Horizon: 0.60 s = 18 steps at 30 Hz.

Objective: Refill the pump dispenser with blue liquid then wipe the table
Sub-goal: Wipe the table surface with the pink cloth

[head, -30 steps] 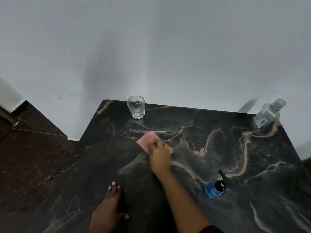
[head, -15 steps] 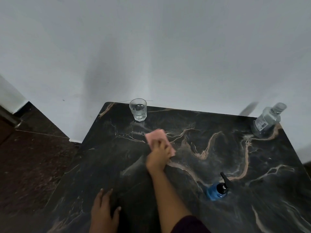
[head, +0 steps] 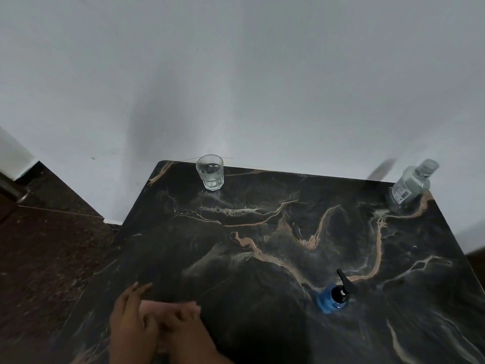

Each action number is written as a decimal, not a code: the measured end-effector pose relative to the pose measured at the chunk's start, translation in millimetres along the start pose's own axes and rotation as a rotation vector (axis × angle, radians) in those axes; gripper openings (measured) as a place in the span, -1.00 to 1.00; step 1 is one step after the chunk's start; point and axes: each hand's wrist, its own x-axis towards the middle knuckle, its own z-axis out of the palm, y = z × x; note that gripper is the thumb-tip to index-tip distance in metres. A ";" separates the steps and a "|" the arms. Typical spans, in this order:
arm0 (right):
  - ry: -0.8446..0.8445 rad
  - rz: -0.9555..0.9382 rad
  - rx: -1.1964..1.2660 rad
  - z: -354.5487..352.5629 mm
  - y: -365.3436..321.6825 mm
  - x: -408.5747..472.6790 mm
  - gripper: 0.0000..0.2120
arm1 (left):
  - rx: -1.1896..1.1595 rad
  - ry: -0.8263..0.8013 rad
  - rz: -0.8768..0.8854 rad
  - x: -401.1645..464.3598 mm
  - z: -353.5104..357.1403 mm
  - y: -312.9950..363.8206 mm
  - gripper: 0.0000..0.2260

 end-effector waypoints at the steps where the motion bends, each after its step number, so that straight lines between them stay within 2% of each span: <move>1: -0.028 0.083 0.042 0.2 3.4 -20.5 -0.69 | -0.001 -0.016 0.003 -1.7 3.0 -4.3 -0.51; 3: 0.132 0.234 -0.019 8.6 15.2 -52.6 -0.76 | -0.012 -0.048 0.033 -5.8 8.2 -11.6 -0.53; 6: 0.343 0.116 -0.082 18.0 44.4 -72.4 -0.70 | -0.015 -0.116 0.133 -12.0 14.7 -14.6 -0.49; 10: 0.496 0.223 -0.075 -24.9 85.7 -62.3 -0.71 | 0.125 -0.315 0.294 -19.3 27.5 -21.5 -0.35; 11: 0.521 0.279 -0.075 -36.3 97.8 -56.8 -0.65 | 0.158 -0.381 0.322 -20.1 28.4 -19.8 -0.36; 13: 0.548 0.395 -0.074 -59.5 125.2 -44.8 -0.56 | 0.296 -0.542 0.257 -23.4 28.5 -11.1 -0.39; 14: 0.520 0.463 -0.063 -70.8 140.5 -39.2 -0.55 | 0.378 -0.613 0.205 -25.1 28.3 -7.8 -0.34; 16: 0.503 0.569 -0.035 -90.2 165.3 -30.5 -0.55 | 0.480 -0.650 0.124 -24.5 26.9 -3.6 -0.24; 18: 0.502 0.630 0.008 -104.6 178.3 -22.4 -0.50 | 0.524 -0.641 0.119 -22.2 26.4 -0.3 -0.22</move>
